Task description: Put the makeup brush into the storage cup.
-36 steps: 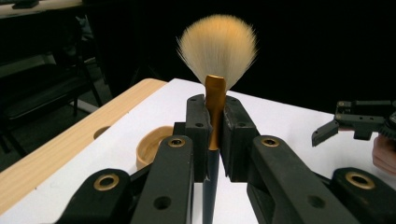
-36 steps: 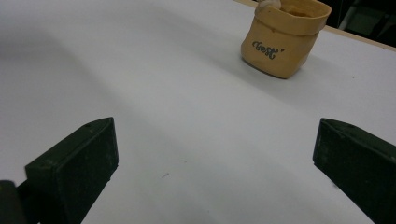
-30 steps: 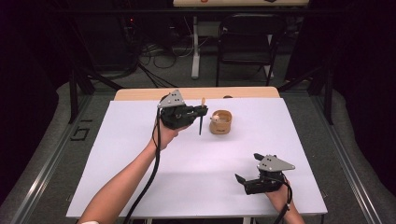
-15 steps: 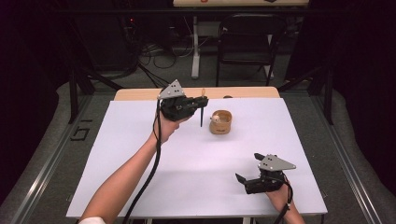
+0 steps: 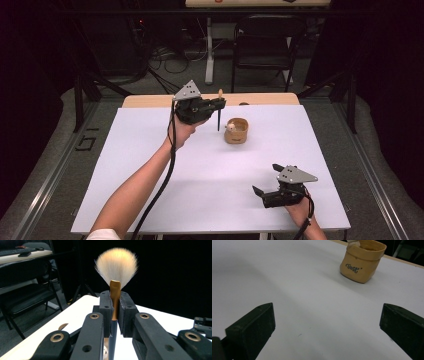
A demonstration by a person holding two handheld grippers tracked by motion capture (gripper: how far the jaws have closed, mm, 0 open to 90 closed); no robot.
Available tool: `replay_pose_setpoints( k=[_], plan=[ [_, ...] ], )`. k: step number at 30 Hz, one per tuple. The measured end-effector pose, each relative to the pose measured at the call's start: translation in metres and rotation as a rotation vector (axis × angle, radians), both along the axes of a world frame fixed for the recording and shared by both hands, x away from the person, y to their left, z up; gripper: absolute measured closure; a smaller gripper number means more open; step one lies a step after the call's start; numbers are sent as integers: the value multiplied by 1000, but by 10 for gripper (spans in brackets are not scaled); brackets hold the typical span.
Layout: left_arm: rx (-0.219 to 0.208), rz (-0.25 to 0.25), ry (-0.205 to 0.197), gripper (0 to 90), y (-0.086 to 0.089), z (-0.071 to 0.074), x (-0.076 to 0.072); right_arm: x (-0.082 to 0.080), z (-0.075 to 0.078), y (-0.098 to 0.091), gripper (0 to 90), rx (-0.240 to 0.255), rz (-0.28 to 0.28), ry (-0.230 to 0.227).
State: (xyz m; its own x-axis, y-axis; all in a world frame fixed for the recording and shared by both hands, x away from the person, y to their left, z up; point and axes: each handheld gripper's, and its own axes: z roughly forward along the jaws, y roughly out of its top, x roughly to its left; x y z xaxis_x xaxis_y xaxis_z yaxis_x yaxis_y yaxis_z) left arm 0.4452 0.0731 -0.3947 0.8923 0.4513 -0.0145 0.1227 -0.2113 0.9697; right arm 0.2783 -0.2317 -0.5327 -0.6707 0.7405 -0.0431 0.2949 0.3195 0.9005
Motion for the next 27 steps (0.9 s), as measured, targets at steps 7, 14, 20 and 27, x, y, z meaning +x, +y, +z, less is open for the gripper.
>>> replay_pose_setpoints(
  k=[7,14,20,27],
  plan=[
    [-8,4,-6,829,-8,3,5,0,0,-1,0,0,-3,0],
    [-20,-1,-20,829,-17,9,9,0,0,-1,0,1,-5,1],
    [-18,-4,-23,830,-25,10,12,0,0,-2,0,1,-4,-2],
    [-14,-6,-30,830,-36,10,17,0,0,-3,0,7,-6,-3]
  ],
)
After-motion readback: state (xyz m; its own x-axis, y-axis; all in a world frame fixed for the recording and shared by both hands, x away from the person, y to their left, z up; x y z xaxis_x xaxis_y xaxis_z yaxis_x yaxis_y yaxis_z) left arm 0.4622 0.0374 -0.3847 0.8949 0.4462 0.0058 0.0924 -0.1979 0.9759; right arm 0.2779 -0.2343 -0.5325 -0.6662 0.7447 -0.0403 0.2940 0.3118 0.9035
